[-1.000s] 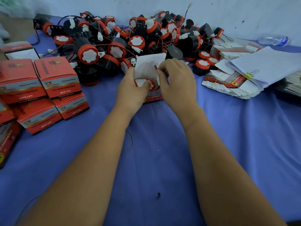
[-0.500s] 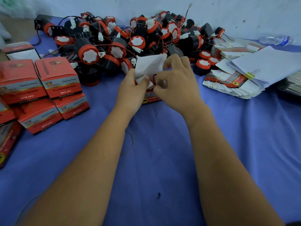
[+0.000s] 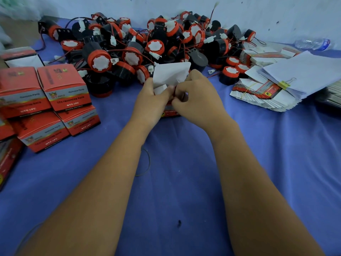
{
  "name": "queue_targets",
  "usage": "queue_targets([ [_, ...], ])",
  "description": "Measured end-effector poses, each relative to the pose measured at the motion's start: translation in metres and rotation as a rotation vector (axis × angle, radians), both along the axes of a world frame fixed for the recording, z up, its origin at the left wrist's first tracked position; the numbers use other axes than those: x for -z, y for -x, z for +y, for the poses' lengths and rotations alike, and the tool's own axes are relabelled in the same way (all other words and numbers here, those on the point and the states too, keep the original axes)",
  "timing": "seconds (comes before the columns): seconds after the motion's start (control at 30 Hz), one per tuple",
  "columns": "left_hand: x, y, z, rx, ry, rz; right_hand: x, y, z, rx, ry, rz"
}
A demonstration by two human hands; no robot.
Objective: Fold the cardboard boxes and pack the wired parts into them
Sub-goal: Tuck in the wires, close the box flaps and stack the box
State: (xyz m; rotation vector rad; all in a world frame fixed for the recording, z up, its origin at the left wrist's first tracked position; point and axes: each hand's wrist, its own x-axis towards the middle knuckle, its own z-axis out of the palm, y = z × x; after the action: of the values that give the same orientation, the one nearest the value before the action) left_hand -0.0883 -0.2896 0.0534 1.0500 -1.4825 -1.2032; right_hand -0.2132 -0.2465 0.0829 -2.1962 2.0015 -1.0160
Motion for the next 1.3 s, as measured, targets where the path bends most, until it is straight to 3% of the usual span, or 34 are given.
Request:
queue_targets([
  [0.1, -0.001, 0.000, 0.000, -0.013, 0.000, -0.009, 0.000, -0.001, 0.002, -0.053, 0.011, -0.080],
  [0.27, -0.002, 0.000, 0.000, -0.045, 0.062, -0.073, -0.001, 0.002, 0.004, -0.039, -0.011, -0.527],
  [0.33, -0.002, 0.000, 0.000, -0.054, 0.082, -0.084, 0.000, 0.006, 0.002, 0.014, 0.006, -0.624],
  [0.57, 0.002, -0.001, -0.002, 0.010, 0.073, -0.079, 0.014, 0.010, -0.004, -0.020, -0.254, -0.890],
  [0.7, 0.002, -0.007, -0.007, 0.093, -0.018, 0.068, 0.016, 0.011, -0.004, -0.032, -0.219, -0.946],
  [0.8, 0.000, -0.015, -0.010, 0.041, 0.071, 0.113, 0.019, 0.006, -0.007, -0.001, -0.177, -0.970],
  [0.97, -0.002, -0.028, -0.014, -0.010, 0.248, -0.134, 0.018, 0.002, -0.007, -0.009, -0.054, -0.795],
  [1.03, -0.005, -0.036, -0.015, 0.050, 0.193, -0.170, 0.018, 0.004, -0.007, 0.015, -0.072, -0.805],
  [1.17, -0.014, -0.041, -0.022, 0.191, -0.068, -0.134, 0.016, 0.012, -0.003, -0.036, -0.163, -1.001],
  [1.23, -0.012, -0.045, -0.023, 0.185, -0.040, -0.180, 0.016, 0.015, 0.000, -0.059, -0.199, -0.857],
  [1.3, -0.006, -0.051, -0.019, 0.235, 0.125, -0.266, 0.017, 0.017, 0.004, -0.117, -0.234, -0.721],
])
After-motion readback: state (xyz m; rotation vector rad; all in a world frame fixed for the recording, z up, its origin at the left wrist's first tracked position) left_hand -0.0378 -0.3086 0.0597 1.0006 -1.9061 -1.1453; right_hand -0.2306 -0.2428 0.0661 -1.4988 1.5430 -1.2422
